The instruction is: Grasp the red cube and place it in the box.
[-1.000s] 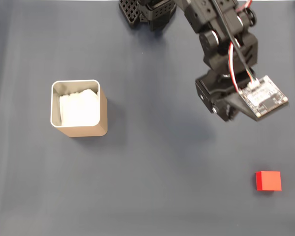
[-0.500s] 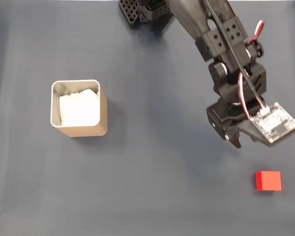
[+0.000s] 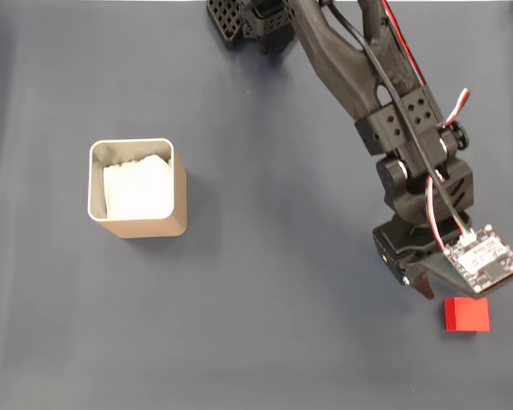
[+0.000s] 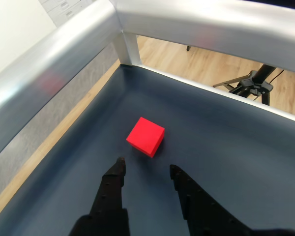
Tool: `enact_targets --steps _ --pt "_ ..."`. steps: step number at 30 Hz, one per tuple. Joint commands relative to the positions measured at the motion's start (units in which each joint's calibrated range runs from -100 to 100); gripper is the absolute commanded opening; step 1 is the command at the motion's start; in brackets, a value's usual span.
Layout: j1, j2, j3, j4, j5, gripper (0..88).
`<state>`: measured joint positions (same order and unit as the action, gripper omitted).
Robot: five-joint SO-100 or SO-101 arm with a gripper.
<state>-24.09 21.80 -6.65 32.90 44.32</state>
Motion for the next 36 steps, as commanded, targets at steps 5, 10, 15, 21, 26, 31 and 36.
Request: enact_targets --steps 5,10,15,21,26,31,36 --pt "0.7 5.68 -11.13 -0.36 -1.03 27.6" --pt "0.98 10.44 -17.05 -0.52 -0.59 28.6" --pt "1.05 13.72 -19.97 -0.77 -0.15 29.4" --pt "0.91 16.32 -21.25 -0.85 0.2 30.6" --pt "0.77 17.71 -21.25 -0.93 0.54 32.2" --pt "0.62 18.74 -21.25 -0.93 0.73 32.5" --pt "0.48 19.35 -21.25 -1.02 0.78 32.5"
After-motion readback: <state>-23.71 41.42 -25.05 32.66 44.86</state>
